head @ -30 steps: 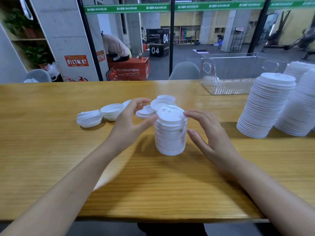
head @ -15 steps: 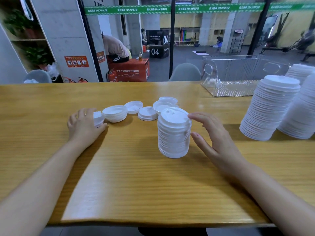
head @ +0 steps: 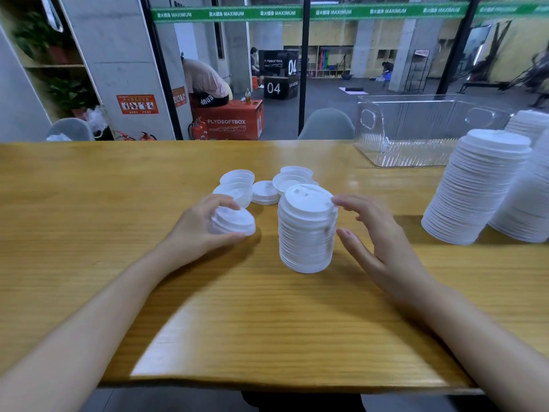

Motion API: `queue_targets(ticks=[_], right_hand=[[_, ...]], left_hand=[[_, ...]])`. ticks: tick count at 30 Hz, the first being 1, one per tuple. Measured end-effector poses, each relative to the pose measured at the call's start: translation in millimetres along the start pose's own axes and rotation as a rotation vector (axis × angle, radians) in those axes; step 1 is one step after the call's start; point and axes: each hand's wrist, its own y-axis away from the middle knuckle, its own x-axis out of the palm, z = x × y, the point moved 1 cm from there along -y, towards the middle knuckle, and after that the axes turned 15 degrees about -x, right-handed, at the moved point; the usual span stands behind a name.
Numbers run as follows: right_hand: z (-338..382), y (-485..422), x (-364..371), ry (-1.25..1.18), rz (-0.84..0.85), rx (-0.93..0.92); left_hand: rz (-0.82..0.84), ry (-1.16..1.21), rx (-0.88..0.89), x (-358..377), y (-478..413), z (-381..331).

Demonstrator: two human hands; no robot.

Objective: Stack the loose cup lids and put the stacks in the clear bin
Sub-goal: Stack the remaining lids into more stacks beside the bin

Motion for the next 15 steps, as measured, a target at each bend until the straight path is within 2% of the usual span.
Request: queue_targets(ticks=[3, 15], right_hand=[[-0.2, -0.2, -0.1, -0.001, -0.002, -0.001], [-0.6, 0.0, 0.0, -0.006, -0.008, 0.002]], left_hand=[[0.055, -0.013, 0.048, 10.1, 1.0, -7.1], [-0.023, -0.073, 0.024, 0.8, 2.4, 1.0]])
